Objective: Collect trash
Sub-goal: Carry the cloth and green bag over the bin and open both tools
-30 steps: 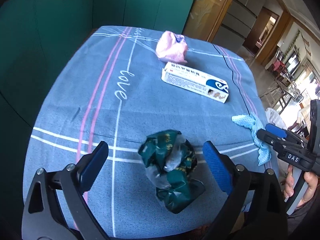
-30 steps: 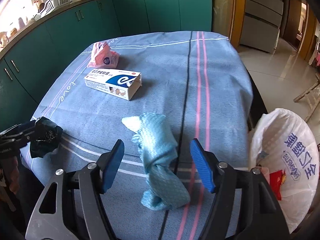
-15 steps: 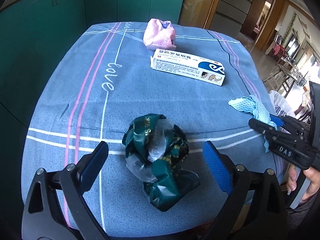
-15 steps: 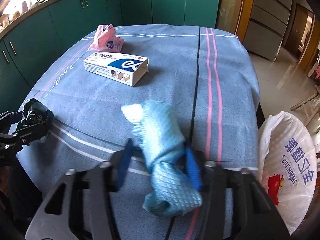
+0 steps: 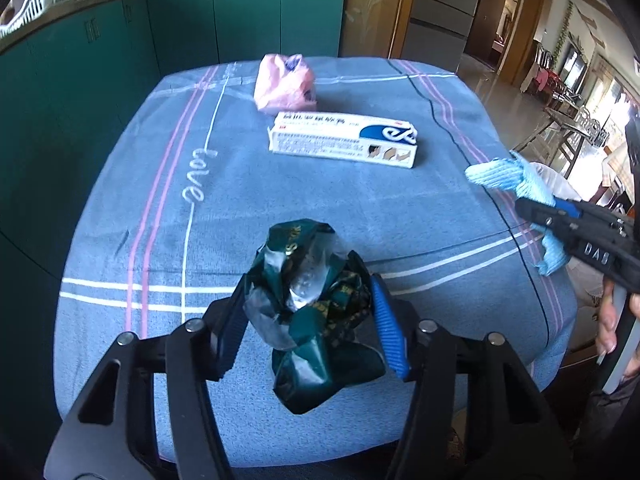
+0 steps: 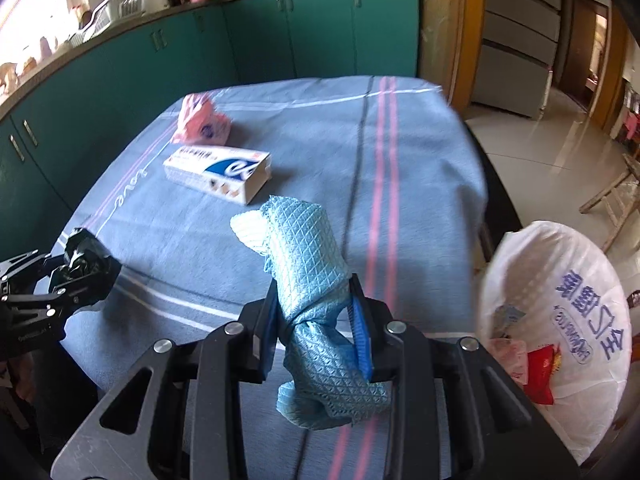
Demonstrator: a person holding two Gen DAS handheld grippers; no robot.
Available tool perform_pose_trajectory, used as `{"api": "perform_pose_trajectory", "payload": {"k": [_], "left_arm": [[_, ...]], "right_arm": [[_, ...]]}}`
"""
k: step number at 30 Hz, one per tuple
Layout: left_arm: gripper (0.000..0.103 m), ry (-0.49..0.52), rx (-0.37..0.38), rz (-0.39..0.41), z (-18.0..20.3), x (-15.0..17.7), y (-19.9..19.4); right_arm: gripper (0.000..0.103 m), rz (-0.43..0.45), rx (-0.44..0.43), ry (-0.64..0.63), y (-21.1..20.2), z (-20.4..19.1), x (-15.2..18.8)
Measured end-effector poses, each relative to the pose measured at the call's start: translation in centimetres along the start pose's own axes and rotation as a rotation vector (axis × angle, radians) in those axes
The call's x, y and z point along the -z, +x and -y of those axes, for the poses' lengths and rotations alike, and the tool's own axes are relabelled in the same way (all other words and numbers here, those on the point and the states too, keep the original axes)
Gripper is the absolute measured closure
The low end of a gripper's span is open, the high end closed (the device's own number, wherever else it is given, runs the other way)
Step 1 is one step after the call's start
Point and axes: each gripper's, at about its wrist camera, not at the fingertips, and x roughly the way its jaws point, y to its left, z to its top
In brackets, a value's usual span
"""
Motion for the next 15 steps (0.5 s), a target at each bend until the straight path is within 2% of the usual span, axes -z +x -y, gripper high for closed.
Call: {"api": "perform_pose_trajectory", "payload": {"k": [6,15], "left_arm": [[0.044,0.058,-0.022,0.061,2.3,-0.8,-1.5],[0.044,0.174,0.035,0.106,8.3,-2.1,-2.1]], "right_arm": [[0.071,0.062,0.069,0.075,-3.1,4.2,0.0],[0.071,0.107,0.216,0.206,-7.2,11.8,2.5]]}}
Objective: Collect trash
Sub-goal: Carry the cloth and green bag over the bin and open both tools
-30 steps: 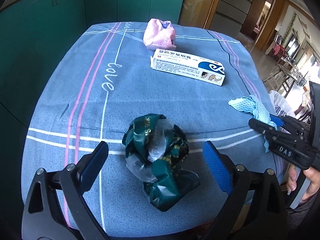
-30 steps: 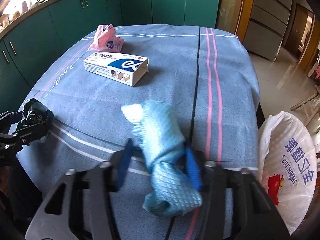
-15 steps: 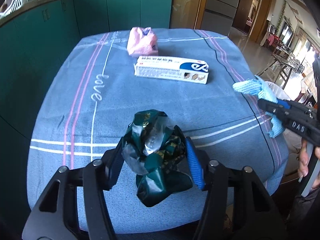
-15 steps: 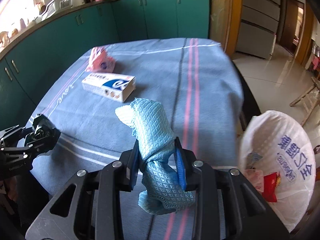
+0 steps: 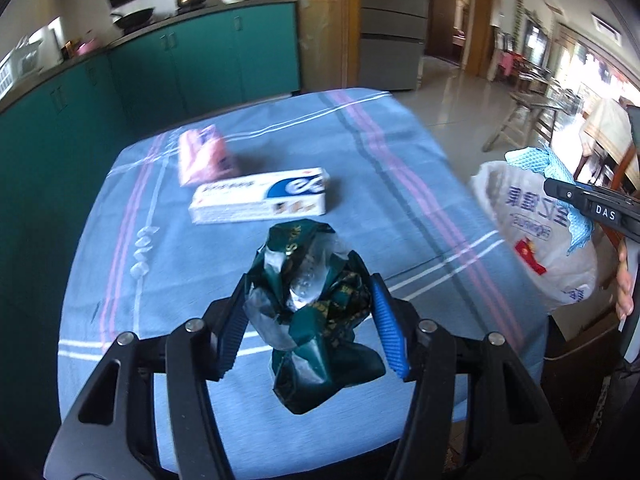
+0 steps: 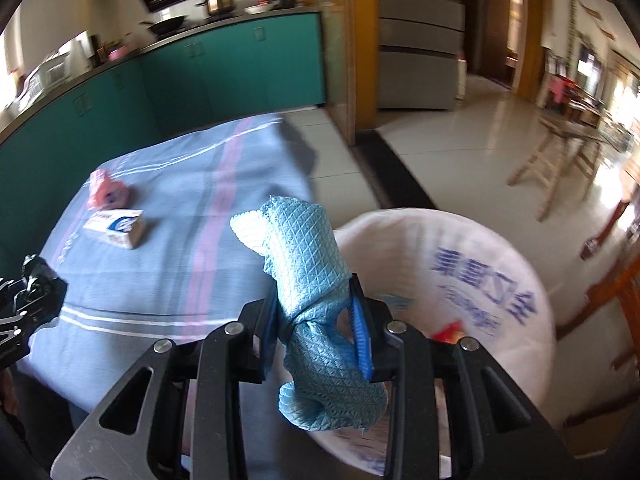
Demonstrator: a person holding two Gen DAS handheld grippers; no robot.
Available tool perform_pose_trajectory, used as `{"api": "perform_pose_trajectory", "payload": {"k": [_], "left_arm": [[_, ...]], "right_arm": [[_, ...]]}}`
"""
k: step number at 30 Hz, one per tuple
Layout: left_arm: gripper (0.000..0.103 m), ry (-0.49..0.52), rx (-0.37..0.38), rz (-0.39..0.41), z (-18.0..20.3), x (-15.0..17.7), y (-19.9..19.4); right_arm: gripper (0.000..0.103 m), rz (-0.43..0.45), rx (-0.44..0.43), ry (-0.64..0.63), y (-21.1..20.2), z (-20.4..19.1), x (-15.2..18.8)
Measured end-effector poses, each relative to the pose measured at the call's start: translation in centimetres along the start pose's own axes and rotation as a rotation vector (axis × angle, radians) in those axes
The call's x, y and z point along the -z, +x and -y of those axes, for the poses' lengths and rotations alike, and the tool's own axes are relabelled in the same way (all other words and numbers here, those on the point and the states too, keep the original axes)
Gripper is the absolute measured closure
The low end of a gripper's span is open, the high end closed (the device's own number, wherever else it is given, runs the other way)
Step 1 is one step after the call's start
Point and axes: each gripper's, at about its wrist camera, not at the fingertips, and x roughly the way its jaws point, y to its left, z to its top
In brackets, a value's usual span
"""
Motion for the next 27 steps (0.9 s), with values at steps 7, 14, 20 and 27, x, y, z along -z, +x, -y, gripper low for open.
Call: {"api": "perform_pose_trajectory", "payload": {"k": [7,14,20,27], "left_arm": [[0.044,0.088,0.056,0.020,4.8,-1.3,0.4],[0.044,0.118,0.145,0.001,9.1,-2.4,1.9],[0.044,0.153,0.222,-0.034,12.7,-3.5,4.2],[0.040,0.229,0.411,-0.002,19.6,-6.1,6.1]], "right_arm": [[0.071,-0.003,0.087,0.095,-1.2,5.7,1.3],[0.071,-0.139,0.132,0.129,2.6,8.6,3.5],[0.050,-0.162,0.097,0.211,3.7,10.2,5.2],[0.042,-0.051,0.194,0.229,-0.5,12.5,4.0]]}}
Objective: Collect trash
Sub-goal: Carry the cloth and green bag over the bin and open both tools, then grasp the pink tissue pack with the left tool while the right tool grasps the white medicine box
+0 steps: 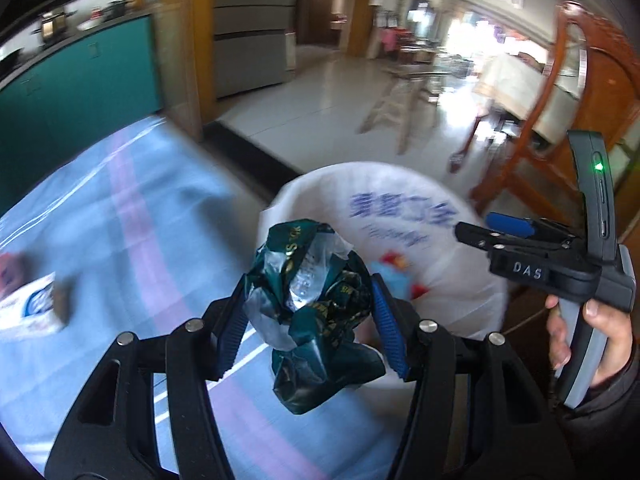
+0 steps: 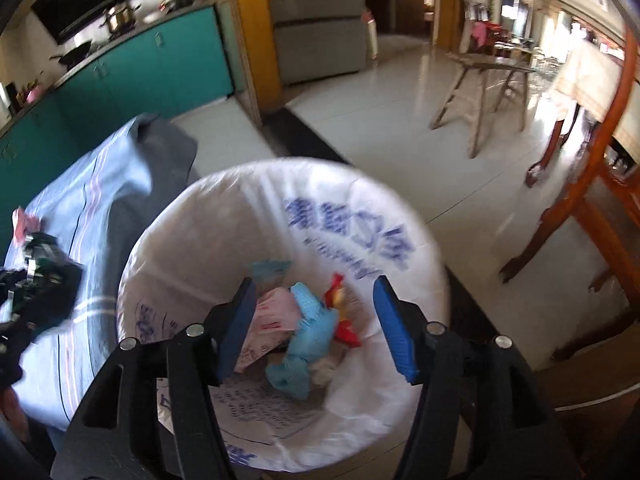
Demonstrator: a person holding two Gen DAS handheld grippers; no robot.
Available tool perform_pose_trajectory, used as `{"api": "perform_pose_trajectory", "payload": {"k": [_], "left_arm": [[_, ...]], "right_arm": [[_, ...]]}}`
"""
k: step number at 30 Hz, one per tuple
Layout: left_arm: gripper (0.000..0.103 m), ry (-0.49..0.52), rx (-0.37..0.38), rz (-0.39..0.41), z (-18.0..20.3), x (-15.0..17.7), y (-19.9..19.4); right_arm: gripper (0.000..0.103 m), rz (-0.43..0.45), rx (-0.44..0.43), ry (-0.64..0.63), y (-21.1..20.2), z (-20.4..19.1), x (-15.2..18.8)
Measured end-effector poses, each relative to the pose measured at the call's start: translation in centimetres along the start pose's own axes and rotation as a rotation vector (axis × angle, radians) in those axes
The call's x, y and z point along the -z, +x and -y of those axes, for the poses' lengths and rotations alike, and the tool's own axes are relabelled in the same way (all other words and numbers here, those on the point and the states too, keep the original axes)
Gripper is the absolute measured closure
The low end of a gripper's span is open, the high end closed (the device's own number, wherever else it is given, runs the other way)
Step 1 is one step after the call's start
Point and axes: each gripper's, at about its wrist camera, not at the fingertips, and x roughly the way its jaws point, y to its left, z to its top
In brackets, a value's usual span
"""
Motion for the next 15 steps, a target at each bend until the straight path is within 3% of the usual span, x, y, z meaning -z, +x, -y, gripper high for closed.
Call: {"api": "perform_pose_trajectory", "payload": {"k": [2,3,5,8,10,13,15], "left_arm": [[0.017,0.044,0.080,0.024,1.7,-0.8,1.1],[0.015,0.070,0.093,0.040,2.4,-1.0,1.3],[0.014,0.122,0.047,0.047,3.1,-1.0,1.4],[0.011,0.178,-0.109,0.070,1.7,-0.4,0.5],[0.011,0.139,-0.241,0.084,-1.8,-0.2,-0.9],[0.008,-0.019,-0.411,0.106,-8.8,-0.4,-3.4],[0.005,-0.212,-0.568,0.103,-16.1,-0.5,-5.6]], "right_arm": [[0.040,0.019,0.028,0.018,-0.9,1.1,-0.4],[0.039,0.025,0.039,0.023,-1.2,1.5,-0.5],[0.037,0.031,0.063,0.026,-1.6,2.2,-0.8],[0.037,0.039,0.082,0.019,-1.8,2.4,-1.2],[0.037,0.040,0.069,0.004,-1.4,1.5,-1.7],[0.037,0.036,0.031,-0.045,-0.7,-1.1,-2.1],[0.035,0.027,-0.022,-0.110,0.0,-4.2,-2.5]]}}
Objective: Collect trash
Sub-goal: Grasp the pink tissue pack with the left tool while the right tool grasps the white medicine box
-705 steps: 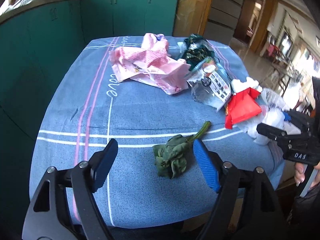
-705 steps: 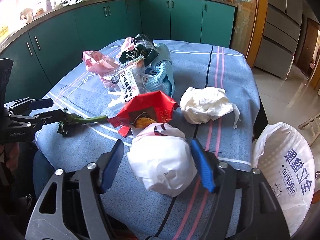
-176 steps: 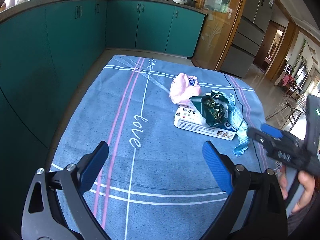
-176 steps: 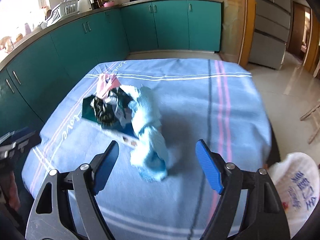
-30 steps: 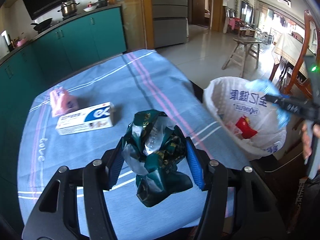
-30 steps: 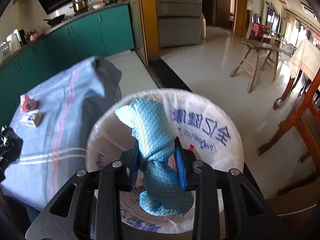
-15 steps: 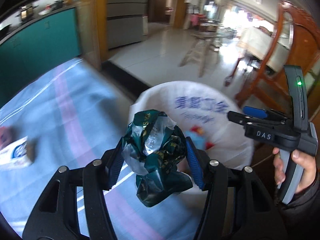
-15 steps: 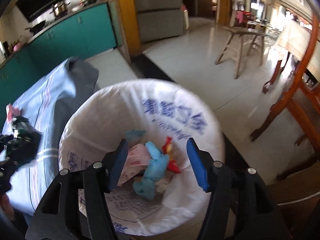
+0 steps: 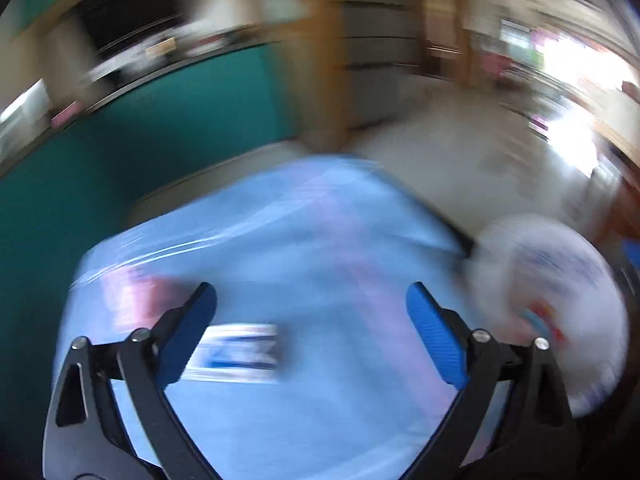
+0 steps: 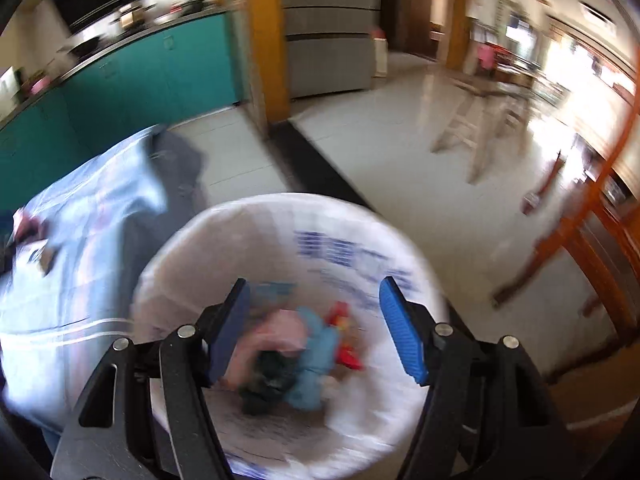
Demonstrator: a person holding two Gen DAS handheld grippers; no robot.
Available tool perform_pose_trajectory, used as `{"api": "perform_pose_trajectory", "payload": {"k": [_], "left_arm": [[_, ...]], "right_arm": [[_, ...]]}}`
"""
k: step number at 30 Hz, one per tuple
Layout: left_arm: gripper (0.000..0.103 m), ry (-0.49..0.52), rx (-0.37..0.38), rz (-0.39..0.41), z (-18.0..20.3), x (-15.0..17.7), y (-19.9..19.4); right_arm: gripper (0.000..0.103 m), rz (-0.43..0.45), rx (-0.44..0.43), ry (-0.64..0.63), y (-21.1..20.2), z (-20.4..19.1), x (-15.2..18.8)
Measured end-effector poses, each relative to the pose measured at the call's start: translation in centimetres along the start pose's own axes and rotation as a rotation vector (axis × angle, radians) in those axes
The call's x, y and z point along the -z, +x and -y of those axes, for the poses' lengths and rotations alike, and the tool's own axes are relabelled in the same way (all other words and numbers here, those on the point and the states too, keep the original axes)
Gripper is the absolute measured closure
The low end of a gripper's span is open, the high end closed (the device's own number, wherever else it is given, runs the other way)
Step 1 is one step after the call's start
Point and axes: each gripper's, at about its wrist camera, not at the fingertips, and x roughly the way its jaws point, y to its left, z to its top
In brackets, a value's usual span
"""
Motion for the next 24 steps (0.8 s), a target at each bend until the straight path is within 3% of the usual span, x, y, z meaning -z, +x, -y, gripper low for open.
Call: {"api": "perform_pose_trajectory", "payload": {"k": [2,4,7,10,12,13,14,18,21,24], "left_arm": [[0.004,-0.129,-0.051,-0.077,-5.5,-1.0,2.5],[0.004,-0.216,-0.024,-0.163,-10.1,-1.4,5.6],[0.004,-0.260,0.025,-0.232,-13.0,-1.6,8.5],[0.004,-0.231,0.057,-0.291,-13.6,-1.2,11.3],[0.015,-0.218,0.074,-0.320,-13.7,-0.8,12.1],[0.039,-0.225,0.093,-0.341,-14.0,-0.3,12.6],[0.040,-0.240,0.116,-0.355,-14.7,0.1,12.8],[0.043,-0.314,0.152,-0.286,-17.3,1.6,10.3],[0.043,-0.334,0.118,-0.224,-19.1,2.5,7.5],[0.043,-0.344,0.036,-0.150,-20.5,3.2,3.9]], "right_arm": [[0.034,-0.011,-0.060,-0.064,1.0,-3.6,-0.6],[0.034,-0.029,-0.128,-0.113,1.8,-6.9,-1.0],[0.034,-0.064,-0.241,-0.228,2.6,-13.5,-1.1],[0.029,-0.068,-0.386,-0.383,2.9,-20.4,-1.3],[0.028,-0.073,-0.432,-0.486,3.5,-24.8,-1.6],[0.028,-0.067,-0.428,-0.550,3.7,-26.9,-1.7],[0.028,-0.056,-0.422,-0.597,3.7,-28.4,-1.7],[0.027,-0.024,-0.511,-0.750,4.3,-33.6,-2.7],[0.022,-0.056,-0.571,-0.814,5.6,-36.3,-3.5],[0.022,-0.122,-0.612,-0.880,7.7,-39.0,-3.3]]}}
